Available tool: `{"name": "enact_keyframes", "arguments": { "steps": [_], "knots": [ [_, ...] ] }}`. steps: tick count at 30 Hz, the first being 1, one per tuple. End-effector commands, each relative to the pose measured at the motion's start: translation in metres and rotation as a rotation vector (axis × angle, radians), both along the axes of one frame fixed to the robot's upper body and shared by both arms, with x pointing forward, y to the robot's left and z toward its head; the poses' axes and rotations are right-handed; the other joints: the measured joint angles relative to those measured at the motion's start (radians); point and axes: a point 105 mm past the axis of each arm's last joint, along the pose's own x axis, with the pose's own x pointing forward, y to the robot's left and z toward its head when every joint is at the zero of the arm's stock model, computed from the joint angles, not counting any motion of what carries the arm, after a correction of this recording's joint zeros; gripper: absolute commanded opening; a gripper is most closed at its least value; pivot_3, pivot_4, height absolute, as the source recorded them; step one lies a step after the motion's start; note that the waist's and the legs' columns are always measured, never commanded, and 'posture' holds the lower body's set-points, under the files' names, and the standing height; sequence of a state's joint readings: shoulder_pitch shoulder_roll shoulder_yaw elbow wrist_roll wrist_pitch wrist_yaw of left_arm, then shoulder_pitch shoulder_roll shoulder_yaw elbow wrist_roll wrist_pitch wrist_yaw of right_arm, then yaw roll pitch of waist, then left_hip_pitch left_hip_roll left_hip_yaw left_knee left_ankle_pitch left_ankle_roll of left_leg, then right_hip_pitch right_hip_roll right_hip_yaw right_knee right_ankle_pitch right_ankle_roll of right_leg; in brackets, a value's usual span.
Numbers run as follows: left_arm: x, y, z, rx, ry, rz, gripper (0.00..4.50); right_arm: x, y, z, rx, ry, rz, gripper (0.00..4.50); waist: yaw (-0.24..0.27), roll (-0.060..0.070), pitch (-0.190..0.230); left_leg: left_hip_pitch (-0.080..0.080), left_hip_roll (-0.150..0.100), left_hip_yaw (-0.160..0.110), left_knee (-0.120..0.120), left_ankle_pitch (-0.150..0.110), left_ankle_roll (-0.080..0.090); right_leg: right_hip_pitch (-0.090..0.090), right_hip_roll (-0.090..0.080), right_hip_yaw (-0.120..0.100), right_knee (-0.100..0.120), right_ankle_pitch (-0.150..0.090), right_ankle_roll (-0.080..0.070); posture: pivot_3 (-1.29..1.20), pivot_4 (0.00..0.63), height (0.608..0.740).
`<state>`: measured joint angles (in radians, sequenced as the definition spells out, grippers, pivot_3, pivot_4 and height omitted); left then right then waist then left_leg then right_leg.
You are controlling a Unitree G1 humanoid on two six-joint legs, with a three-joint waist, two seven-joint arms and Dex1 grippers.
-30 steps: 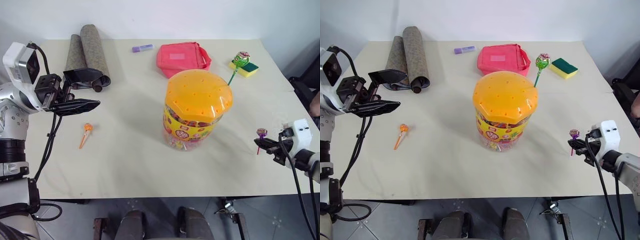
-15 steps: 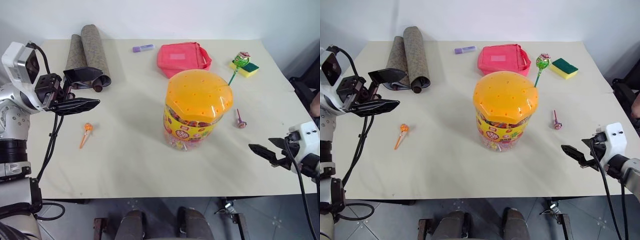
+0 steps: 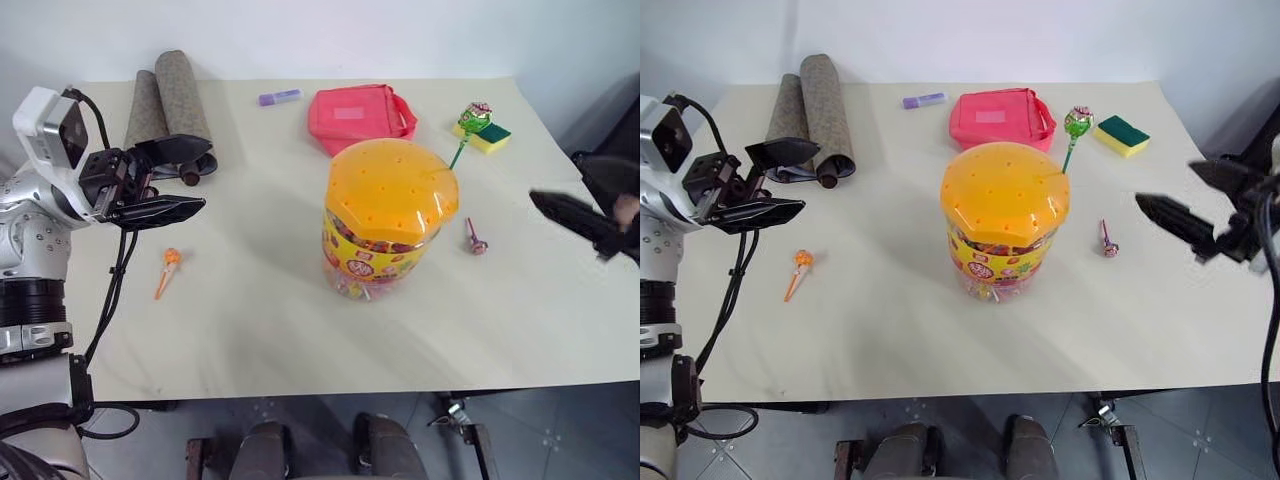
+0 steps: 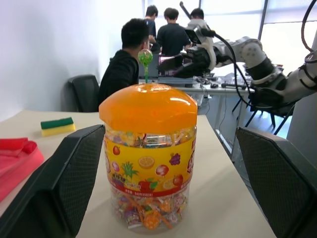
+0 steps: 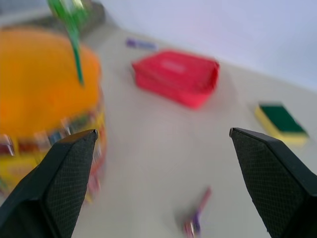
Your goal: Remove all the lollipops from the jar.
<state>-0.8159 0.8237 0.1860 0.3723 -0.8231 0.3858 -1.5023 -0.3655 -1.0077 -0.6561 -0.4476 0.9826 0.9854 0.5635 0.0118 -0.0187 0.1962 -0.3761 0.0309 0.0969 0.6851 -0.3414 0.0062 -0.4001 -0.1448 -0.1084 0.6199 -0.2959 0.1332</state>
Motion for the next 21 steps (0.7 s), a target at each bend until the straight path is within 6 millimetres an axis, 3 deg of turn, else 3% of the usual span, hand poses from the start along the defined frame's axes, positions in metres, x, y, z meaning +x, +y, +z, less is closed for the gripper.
{"name": "enact_keyframes", "arguments": {
  "steps": [1, 6, 11, 14, 17, 21],
  "knots": [
    [-0.014, -0.001, 0.008, 0.018, -0.074, -0.11, 4.5, 0.014, 0.016, 0.008, 0.011, -0.01, 0.083, 4.48, 0.001, 0.0, 0.0, 0.0, 0.0, 0.0, 0.0, 0.0, 0.0, 0.0, 0.0, 0.0, 0.0, 0.0, 0.0, 0.0, 0.15, 0.74],
    [-0.015, -0.002, 0.008, 0.014, -0.081, -0.112, 4.5, 0.036, 0.037, 0.009, 0.019, 0.016, 0.189, 4.48, 0.0, 0.0, 0.0, -0.001, 0.0, 0.0, 0.0, 0.0, 0.0, 0.0, 0.0, -0.001, 0.0, 0.0, 0.0, 0.0, 0.15, 0.74],
    [-0.018, 0.0, 0.008, 0.014, -0.089, -0.096, 4.5, 0.041, 0.058, 0.014, 0.039, 0.012, 0.304, 4.48, -0.005, 0.0, 0.0, -0.004, 0.0, 0.0, 0.0, 0.0, 0.0, -0.005, 0.0, 0.0, 0.001, 0.0, 0.0, 0.0, 0.15, 0.74],
    [-0.02, 0.001, 0.008, 0.014, -0.089, -0.088, 4.5, 0.041, 0.066, 0.018, 0.043, 0.011, 0.344, 4.48, -0.012, 0.0, 0.0, -0.013, 0.0, -0.001, 0.007, 0.0, 0.0, -0.012, 0.0, -0.002, 0.005, 0.0, 0.0, 0.0, 0.15, 0.74],
    [-0.021, 0.001, 0.008, 0.014, -0.089, -0.084, 4.5, 0.039, 0.069, 0.024, 0.079, -0.017, 0.376, 3.9, -0.012, 0.0, 0.0, -0.015, 0.0, -0.001, 0.008, 0.0, 0.0, -0.013, 0.0, -0.002, 0.005, 0.0, 0.0, 0.0, 0.15, 0.74],
    [-0.022, 0.002, 0.008, 0.011, -0.089, -0.079, 4.5, 0.038, 0.071, 0.025, 0.067, -0.018, 0.395, 2.53, -0.012, 0.0, 0.0, -0.015, 0.0, -0.001, 0.009, 0.0, 0.0, -0.013, 0.0, -0.002, 0.005, 0.0, 0.0, 0.0, 0.15, 0.74]
  ]
}}
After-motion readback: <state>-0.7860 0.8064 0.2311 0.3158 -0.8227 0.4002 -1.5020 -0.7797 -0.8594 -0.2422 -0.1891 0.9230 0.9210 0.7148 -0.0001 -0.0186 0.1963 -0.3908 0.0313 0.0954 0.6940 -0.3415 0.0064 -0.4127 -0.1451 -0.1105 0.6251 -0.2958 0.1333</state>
